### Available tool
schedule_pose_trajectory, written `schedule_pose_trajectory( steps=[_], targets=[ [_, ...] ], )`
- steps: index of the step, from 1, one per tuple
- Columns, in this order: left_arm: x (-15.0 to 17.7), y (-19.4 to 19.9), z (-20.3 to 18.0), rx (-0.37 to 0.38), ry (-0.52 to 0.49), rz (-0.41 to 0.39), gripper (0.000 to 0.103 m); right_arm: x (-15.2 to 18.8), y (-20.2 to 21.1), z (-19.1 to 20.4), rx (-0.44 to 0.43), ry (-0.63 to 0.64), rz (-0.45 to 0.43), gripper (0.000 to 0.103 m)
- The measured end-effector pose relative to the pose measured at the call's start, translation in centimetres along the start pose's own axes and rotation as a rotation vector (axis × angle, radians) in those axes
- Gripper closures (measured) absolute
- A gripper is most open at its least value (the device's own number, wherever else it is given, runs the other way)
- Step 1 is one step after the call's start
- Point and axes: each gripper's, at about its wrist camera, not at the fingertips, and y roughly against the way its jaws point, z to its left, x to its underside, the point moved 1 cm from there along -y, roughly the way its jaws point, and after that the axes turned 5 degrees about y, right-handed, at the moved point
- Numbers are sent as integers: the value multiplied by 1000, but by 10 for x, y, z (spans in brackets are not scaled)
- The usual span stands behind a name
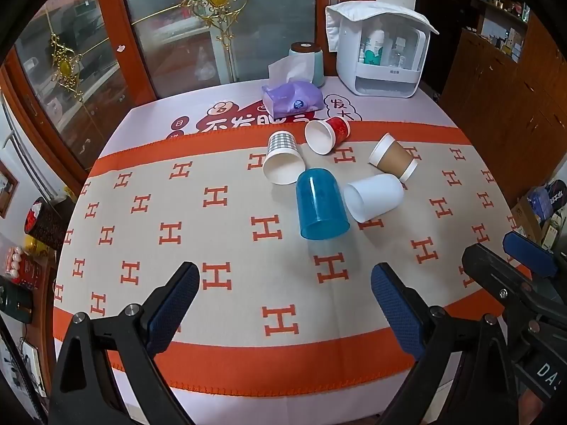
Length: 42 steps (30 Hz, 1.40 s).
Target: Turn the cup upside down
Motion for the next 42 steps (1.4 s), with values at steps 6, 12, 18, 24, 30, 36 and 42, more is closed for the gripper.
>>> schedule_pose_trajectory(
  steps=[6, 12, 18, 24, 30, 36, 42],
  targets=[
    [0, 0, 0, 1, -1, 1, 6, 0, -1, 0, 0, -4, 1, 36],
    [0, 0, 0, 1, 1, 1, 6, 0, -1, -1, -2, -3, 0, 36],
    [-1, 0, 0, 1, 1, 2, 6, 0, -2, -2, -6, -4, 2, 36],
    [-1, 0, 0, 1, 1, 3, 6, 0, -3, -2, -7, -5, 3, 36],
    [-1, 0, 0, 1, 1, 2, 6, 0, -4, -2, -9, -7, 4, 36],
    [-1, 0, 0, 2, 2, 4, 6, -2, -7, -3, -11, -7, 4, 36],
    [2, -3, 3, 16, 13, 22, 6, -4, -15, -6, -16, -4, 11, 36]
  ],
)
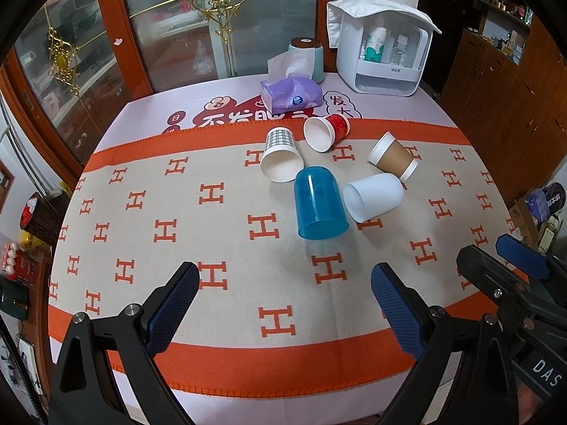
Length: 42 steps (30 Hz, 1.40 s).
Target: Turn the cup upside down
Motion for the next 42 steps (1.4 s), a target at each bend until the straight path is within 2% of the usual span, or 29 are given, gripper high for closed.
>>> schedule_pose_trajectory(
  steps=[7, 13, 17, 21, 24, 26, 30, 35, 39, 41, 42],
  targets=[
    [-17, -18, 1, 19, 17, 45, 6, -4, -9, -3, -6, -2, 11, 36],
    [-40, -49, 6, 50, 61, 112, 6, -21, -40, -17, -14, -24, 47, 36],
    [-58, -80, 6, 71, 96, 168, 6, -29, -62, -27, -23, -47, 79, 36],
    [-75, -116, 5, 61, 111, 216, 6, -37, -92, -42, -48, -87, 131, 36],
    [-83, -150, 2, 80, 128, 286, 6, -37, -114, -49, -70, -107, 173, 36],
    [-86, -175, -2, 94, 138, 344, 6, -36, -129, -53, -85, -120, 208, 36],
    [-85, -210, -6, 92, 156, 412, 6, -30, -153, -59, -116, -152, 269, 36],
    [-87, -242, -12, 103, 184, 461, 6, -25, -169, -67, -136, -177, 307, 36],
    [-89, -259, -17, 145, 204, 494, 6, -22, -176, -74, -138, -190, 326, 36],
    [-89, -265, -21, 158, 205, 498, 9, -19, -177, -77, -146, -199, 337, 36],
    [-88, -265, -23, 171, 203, 501, 13, -18, -177, -77, -148, -202, 342, 36]
  ],
)
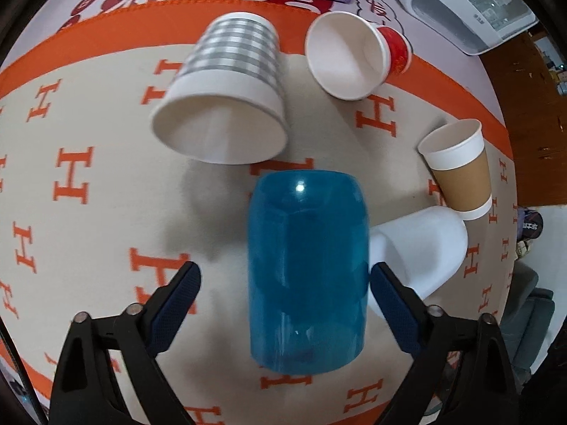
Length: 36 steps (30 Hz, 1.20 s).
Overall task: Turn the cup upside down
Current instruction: 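Move the left gripper to the blue plastic cup and close around it, then lift the blue cup with the left gripper and carry it toward the right gripper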
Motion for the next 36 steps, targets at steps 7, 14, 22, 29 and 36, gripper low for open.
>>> schedule_pose_trajectory(
  steps=[7, 14, 22, 29, 36],
  targets=[
    [0, -11, -5, 41, -17, -12, 39, 4, 2, -3, -1, 4, -1, 36],
    [26, 24, -4, 13, -52, -71, 39, 11, 14, 5, 9, 27, -33, 36],
    [76, 71, 13, 12, -96, -103, 39, 29, 29, 23, 25, 54, -67, 36],
    [137, 74, 48, -5, -106, -45, 39, 57, 30, 32, 36, 49, -58, 36],
    [174, 50, 56, -10, -121, 8, 39, 83, 22, 38, 54, 38, -6, 36]
  ],
)
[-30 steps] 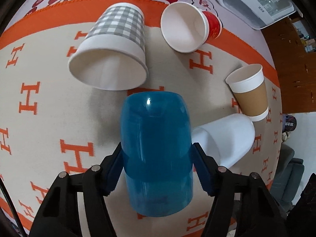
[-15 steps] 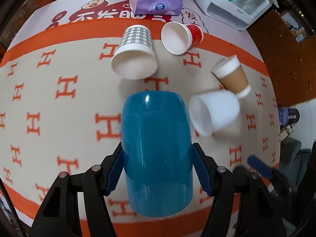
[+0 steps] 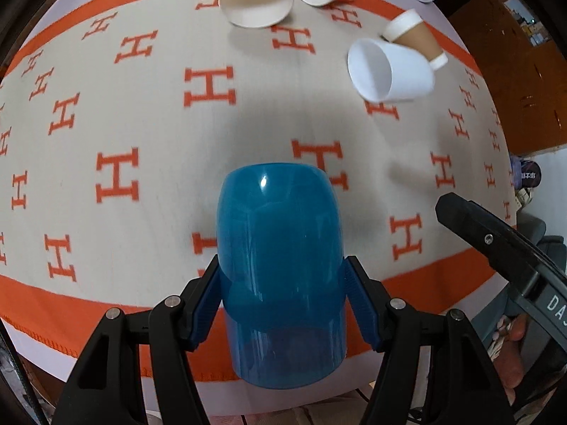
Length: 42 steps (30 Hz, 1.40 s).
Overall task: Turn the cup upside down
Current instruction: 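Lift the blue cup with the left gripper and carry it toward the right gripper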
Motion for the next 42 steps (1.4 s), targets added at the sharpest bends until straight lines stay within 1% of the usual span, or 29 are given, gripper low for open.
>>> schedule_pose_trajectory(
  steps=[3, 7, 11, 12, 13, 16, 19, 28, 32, 36, 38, 42],
  targets=[
    [12, -3, 4, 6, -14, -3, 38, 11, -2, 4, 15, 7, 21, 36],
    [19, -22, 3, -3, -32, 24, 38, 23, -1, 12, 22, 13, 27, 36],
    [25, -20, 4, -2, -54, -9, 38, 30, 1, 18, 33, 8, 22, 36],
    [25, -20, 5, -3, -53, -6, 35, 32, 2, 19, 34, 5, 17, 36],
    [25, -20, 6, -3, -53, 0, 29, 33, 4, 20, 33, 2, 12, 36],
    [26, -18, 7, -7, -66, -2, 20, 35, 9, 25, 36, 3, -3, 36],
    [26, -12, 4, -12, -98, -3, 16, 36, 14, 29, 45, 2, -17, 36],
    [35, 11, 9, 5, -153, 16, 15, 39, 34, 36, 45, -3, -61, 36],
    [39, 21, 9, 11, -160, 1, 15, 41, 45, 40, 37, 8, -82, 36],
    [40, 38, 10, 11, -163, -30, 15, 46, 54, 43, 1, 17, -97, 36],
    [42, 48, 12, 14, -166, -58, 15, 47, 57, 43, -21, 26, -103, 36],
    [46, 61, 17, 25, -147, -99, 12, 48, 51, 45, -56, 41, -77, 36]
  ],
)
